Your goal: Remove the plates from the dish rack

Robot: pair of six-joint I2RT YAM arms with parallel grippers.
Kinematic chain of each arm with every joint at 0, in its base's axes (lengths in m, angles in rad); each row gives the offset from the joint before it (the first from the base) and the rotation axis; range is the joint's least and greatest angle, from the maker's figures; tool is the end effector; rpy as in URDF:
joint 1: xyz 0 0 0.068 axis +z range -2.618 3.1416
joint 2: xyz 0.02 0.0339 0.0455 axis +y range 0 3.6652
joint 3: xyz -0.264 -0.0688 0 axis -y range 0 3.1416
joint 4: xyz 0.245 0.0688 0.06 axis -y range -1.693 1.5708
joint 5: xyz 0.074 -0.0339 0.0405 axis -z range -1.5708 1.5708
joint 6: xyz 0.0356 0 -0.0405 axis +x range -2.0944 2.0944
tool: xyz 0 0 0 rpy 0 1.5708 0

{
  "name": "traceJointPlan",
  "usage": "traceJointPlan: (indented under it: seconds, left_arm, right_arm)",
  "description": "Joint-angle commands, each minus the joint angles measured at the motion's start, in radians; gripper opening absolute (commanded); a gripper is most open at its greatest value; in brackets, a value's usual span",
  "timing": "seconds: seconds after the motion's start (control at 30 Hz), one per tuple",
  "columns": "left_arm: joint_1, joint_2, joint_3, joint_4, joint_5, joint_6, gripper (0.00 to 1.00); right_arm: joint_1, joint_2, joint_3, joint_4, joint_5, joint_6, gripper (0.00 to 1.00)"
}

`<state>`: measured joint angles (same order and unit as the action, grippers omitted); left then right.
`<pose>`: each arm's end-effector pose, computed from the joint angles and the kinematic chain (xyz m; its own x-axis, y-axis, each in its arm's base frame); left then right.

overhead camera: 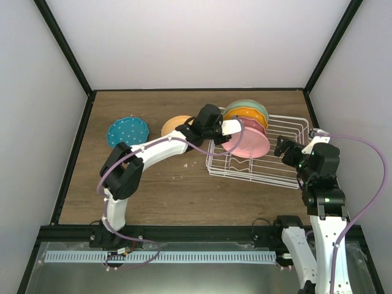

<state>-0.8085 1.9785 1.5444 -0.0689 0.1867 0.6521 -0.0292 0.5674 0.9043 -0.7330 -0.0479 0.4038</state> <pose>0.3182 -0.3428 0.2547 0.2348 0.6175 -0.7507 0.8561 0.2343 0.4606 0.1098 -0.0015 0.3507 -0.3605 0.4032 -0.8411 0.1377 0.9149 0.3795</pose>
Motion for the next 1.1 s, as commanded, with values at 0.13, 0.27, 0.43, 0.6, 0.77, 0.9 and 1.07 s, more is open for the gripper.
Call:
traceJointPlan:
  seconds: [0.13, 0.27, 0.43, 0.6, 0.77, 0.9, 1.07]
  left_arm:
    - [-0.048, -0.057, 0.119, -0.083, -0.070, -0.091, 0.04]
    - [-0.047, -0.095, 0.186, -0.128, -0.094, -0.117, 0.04]
    - [-0.043, -0.164, 0.241, -0.150, -0.139, -0.141, 0.04]
    - [0.030, -0.257, 0.247, -0.130, -0.175, -0.241, 0.04]
    - [0.244, -0.325, 0.231, -0.126, -0.127, -0.503, 0.04]
    - [0.508, -0.313, 0.187, -0.161, 0.022, -0.779, 0.04]
    - [0.729, -0.258, 0.019, -0.150, 0.239, -1.024, 0.04]
  right_arm:
    - [0.009, -0.004, 0.036, -0.009, 0.007, -0.009, 1.00]
    - [0.009, -0.004, 0.028, -0.001, 0.000, -0.007, 1.00]
    - [0.009, 0.000, 0.012, 0.017, -0.019, -0.002, 1.00]
    - [0.009, 0.003, -0.012, 0.040, -0.038, 0.005, 1.00]
    - [0.009, 0.016, -0.028, 0.064, -0.063, 0.008, 1.00]
    - [0.010, 0.027, -0.034, 0.078, -0.078, 0.009, 1.00]
    - [0.009, 0.026, -0.041, 0.082, -0.090, 0.013, 1.00]
